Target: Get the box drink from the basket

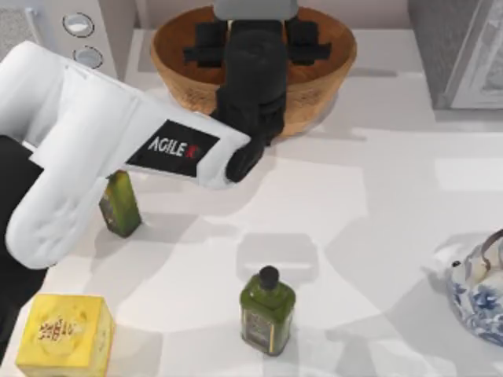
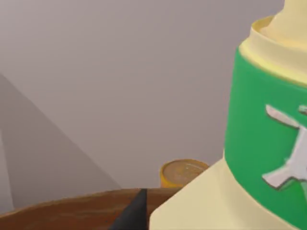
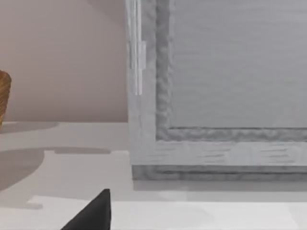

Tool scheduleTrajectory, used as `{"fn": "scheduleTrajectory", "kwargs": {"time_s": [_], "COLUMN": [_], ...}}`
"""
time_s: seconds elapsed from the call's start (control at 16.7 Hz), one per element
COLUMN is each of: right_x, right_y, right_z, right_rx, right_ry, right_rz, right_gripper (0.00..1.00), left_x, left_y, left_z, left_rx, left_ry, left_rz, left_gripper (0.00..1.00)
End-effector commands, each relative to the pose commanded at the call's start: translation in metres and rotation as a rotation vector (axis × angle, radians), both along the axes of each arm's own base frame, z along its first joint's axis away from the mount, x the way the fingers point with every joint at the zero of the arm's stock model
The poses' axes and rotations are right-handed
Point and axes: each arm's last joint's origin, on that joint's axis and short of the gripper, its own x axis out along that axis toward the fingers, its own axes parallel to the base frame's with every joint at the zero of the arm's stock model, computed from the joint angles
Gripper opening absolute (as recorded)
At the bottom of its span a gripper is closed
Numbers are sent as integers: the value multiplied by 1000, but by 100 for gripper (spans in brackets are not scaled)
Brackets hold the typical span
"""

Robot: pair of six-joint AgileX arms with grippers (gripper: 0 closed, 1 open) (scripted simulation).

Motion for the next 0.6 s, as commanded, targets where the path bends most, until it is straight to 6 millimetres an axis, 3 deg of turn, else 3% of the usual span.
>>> {"fn": "scheduleTrajectory", "kwargs": {"time_s": [0.42, 0.6], "right_x": [0, 0], "right_y": [0, 0], "right_z": [0, 0], "right_rx": [0, 0], "right_ry": [0, 0], "right_rz": [0, 0], "right_gripper": [100, 100], "left_x": [0, 0], "left_y": [0, 0], "left_z": [0, 0], "left_rx": [0, 0], "left_ry": [0, 0], "left_rz": [0, 0], "left_gripper": [2, 0]}}
